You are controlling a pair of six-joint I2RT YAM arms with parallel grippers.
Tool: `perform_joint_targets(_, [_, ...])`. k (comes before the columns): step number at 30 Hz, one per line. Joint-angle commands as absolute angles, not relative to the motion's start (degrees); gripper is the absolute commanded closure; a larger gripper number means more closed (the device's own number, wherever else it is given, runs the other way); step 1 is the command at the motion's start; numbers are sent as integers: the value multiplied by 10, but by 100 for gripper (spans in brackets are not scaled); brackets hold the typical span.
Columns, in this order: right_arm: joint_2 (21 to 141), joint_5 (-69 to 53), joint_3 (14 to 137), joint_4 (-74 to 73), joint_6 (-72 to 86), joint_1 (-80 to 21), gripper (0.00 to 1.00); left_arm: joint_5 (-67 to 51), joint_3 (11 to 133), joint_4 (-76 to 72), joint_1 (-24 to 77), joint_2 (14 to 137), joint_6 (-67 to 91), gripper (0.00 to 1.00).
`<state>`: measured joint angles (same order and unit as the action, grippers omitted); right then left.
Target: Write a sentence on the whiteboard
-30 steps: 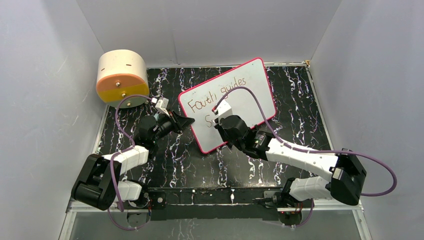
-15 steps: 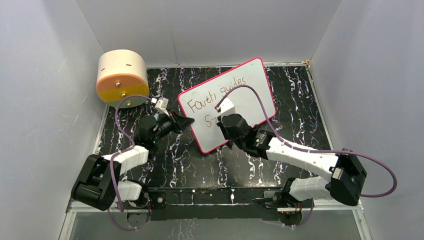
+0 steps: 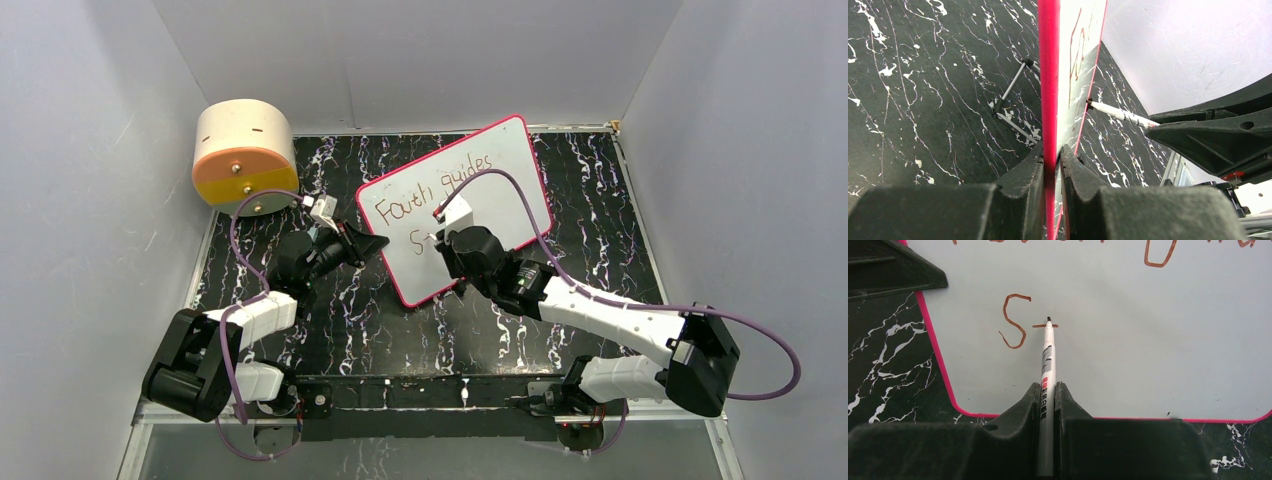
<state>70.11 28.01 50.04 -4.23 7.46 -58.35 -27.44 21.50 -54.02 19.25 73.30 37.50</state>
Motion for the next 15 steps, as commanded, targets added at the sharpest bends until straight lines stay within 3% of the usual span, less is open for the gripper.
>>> perform_joint_targets(1, [694, 275, 513, -4, 64, -582, 100, -269, 223, -514, 196, 727, 357, 100])
perform_joint_targets(15, [718, 279, 528, 19, 55, -573, 100, -270, 223, -513, 198, 726, 356, 100])
